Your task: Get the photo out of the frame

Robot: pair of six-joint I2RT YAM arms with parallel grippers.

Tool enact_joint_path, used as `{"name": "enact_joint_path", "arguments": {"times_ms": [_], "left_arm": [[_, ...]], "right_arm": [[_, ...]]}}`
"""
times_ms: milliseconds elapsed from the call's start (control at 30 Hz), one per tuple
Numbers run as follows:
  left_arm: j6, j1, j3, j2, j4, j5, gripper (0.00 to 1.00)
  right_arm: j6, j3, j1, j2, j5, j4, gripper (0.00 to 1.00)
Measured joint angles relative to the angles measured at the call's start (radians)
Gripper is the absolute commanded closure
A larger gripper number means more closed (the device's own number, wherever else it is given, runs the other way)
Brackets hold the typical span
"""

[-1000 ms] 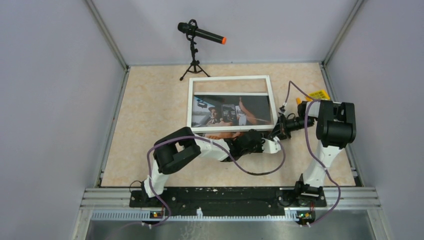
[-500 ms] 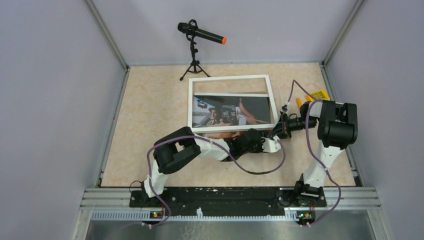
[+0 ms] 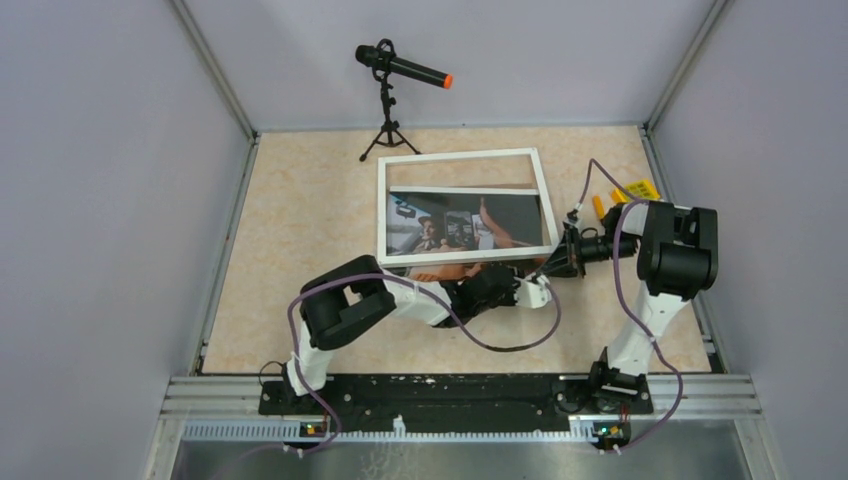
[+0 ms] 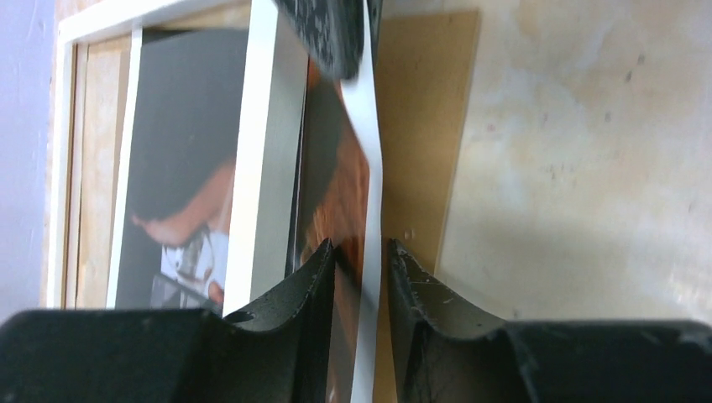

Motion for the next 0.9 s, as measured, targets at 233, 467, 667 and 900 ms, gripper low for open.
{"name": "enact_joint_path", "arguments": {"times_ms": [233,467,667,900], "left_arm": [[0.023,0.018,-0.106,-0.081,-0.018,-0.06,0.78],[0.05,0.029,-0.138,-0.118,-0.094,-0.077,1.0],[0.029,0.03,-0.113,-0.219,-0.342,-0.002,1.0],[-0.053,0.023,-0.041,-0.354,-0.718,0.126,1.0]], "right_arm": [[-0.019,0.0,-0.001,-0.007,-0.002,-0.011,1.0],[-0.046,0.001,-0.001,-0.007,-0.01,-0.033,0.53],[-0.119,0.059,-0.002,-0.027,0.007,-0.126,0.51],[-0.151,0.158,-0.005,-0.087,0.071,-0.197,0.52]]}}
